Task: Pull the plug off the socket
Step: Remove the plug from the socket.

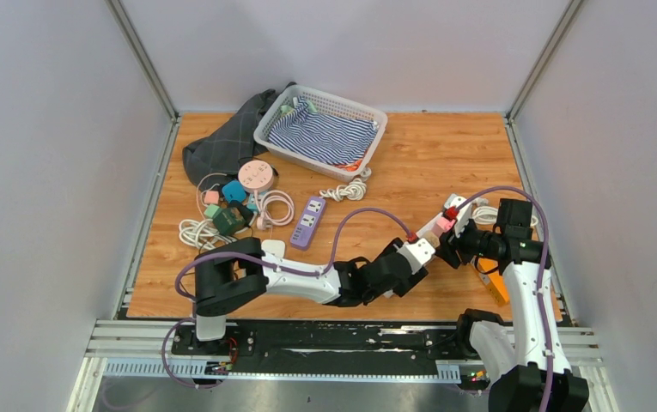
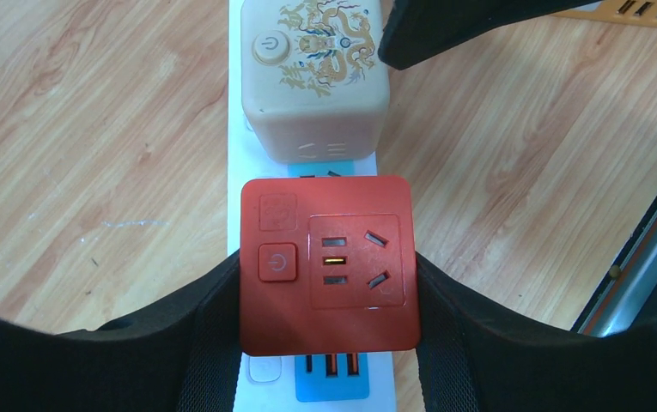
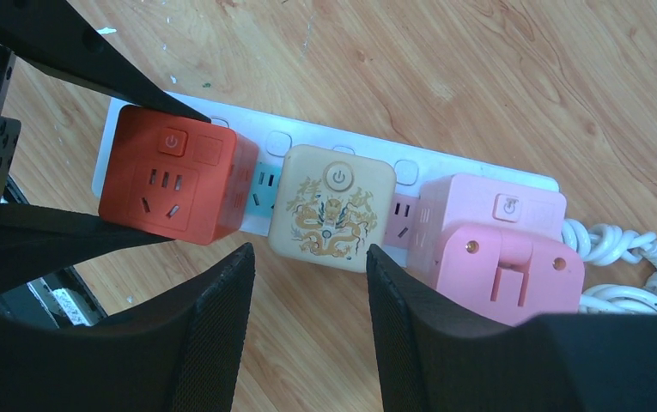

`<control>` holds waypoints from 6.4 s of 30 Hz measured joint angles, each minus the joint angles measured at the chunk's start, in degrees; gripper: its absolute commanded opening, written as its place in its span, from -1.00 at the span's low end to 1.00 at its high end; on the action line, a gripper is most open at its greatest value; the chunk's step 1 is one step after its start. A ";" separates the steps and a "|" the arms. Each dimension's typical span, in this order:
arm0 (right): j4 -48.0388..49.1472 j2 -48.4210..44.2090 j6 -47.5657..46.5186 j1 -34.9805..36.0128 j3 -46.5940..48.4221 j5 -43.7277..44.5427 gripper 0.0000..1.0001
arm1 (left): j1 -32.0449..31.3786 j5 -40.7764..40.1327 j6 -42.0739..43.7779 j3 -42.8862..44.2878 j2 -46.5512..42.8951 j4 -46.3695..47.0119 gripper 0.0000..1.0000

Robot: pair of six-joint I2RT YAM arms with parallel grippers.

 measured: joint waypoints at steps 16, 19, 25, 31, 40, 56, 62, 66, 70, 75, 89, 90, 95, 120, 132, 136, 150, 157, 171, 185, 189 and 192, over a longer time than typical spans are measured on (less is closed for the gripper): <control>1.42 3.45 2.58 1.44 0.11 1.25 0.40 | 8.70 21.73 5.90 -1.66 -1.09 2.12 -1.00; 2.67 5.25 4.07 4.17 1.09 2.84 0.40 | 10.34 25.57 5.95 -1.66 -1.07 2.14 -1.00; 4.83 8.33 5.99 7.80 2.05 6.51 0.30 | 10.58 26.25 6.12 -1.70 -1.07 2.19 -1.00; 7.48 7.67 7.80 8.11 1.66 9.29 0.21 | 10.60 26.45 6.14 -1.99 -1.07 2.82 -1.00; 9.25 8.70 8.96 8.81 0.59 11.34 0.19 | 10.64 26.73 6.23 -2.84 -1.09 4.42 -1.00; 11.17 11.26 8.63 9.70 0.74 10.40 0.12 | 9.07 23.15 4.96 -2.93 -1.16 4.55 -1.00; 11.39 11.63 8.46 9.70 0.85 10.38 0.11 | 9.38 23.58 2.84 -2.58 -0.98 4.39 -1.00; 11.39 11.61 8.44 9.70 0.85 10.38 0.11 | 7.54 18.49 3.50 -3.28 -1.16 5.03 -1.00; 11.39 11.67 8.41 9.81 0.85 10.38 0.11 | 5.77 14.36 3.65 -3.80 -1.27 5.97 -1.00; 11.41 11.67 8.35 9.86 0.85 10.38 0.11 | 6.86 16.85 1.27 -3.80 -1.42 5.68 -1.00; 11.43 12.24 8.31 10.05 0.94 9.86 0.10 | 8.37 19.76 -1.09 -4.76 -2.45 5.51 -1.00; 11.43 12.26 8.31 10.05 0.94 9.86 0.10 | 8.74 20.50 -1.66 -4.74 -2.45 5.51 -1.00; 11.41 12.35 8.28 10.05 0.94 9.86 0.10 | 7.54 17.57 -0.63 -4.76 -2.78 4.92 -1.00; 11.39 12.70 7.91 10.08 0.94 9.11 0.10 | 8.22 17.97 -1.97 -5.14 -3.96 3.34 -1.00; 11.32 12.83 8.11 10.08 0.96 8.00 0.10 | 6.84 15.63 -1.27 -5.90 -5.11 2.25 -1.00; 11.34 12.85 8.13 10.08 0.96 7.96 0.10 | 8.66 18.99 -3.23 -5.90 -5.35 1.81 -1.00; 11.37 13.16 8.17 10.08 1.01 7.65 0.10 | 7.19 16.31 -2.73 -6.91 -6.84 0.70 -1.00; 11.30 13.20 8.22 10.08 1.03 7.34 0.10 | 2.40 7.50 2.51 -7.04 -7.17 -0.11 -1.00; 11.23 13.20 8.20 10.08 1.03 7.34 0.10 | 5.16 13.03 -0.83 -7.67 -8.57 -1.51 -1.00; 11.23 13.22 8.20 10.08 1.03 7.34 0.10 | 3.61 9.99 0.39 -7.76 -8.68 -1.40 -1.00; 11.23 13.22 8.20 10.08 1.05 7.34 0.10 | 3.34 9.11 0.57 -7.76 -8.66 -1.42 -1.00; 11.23 13.22 8.20 10.08 1.05 7.34 0.10 | 4.57 11.19 -0.94 -7.76 -8.68 -1.42 -1.00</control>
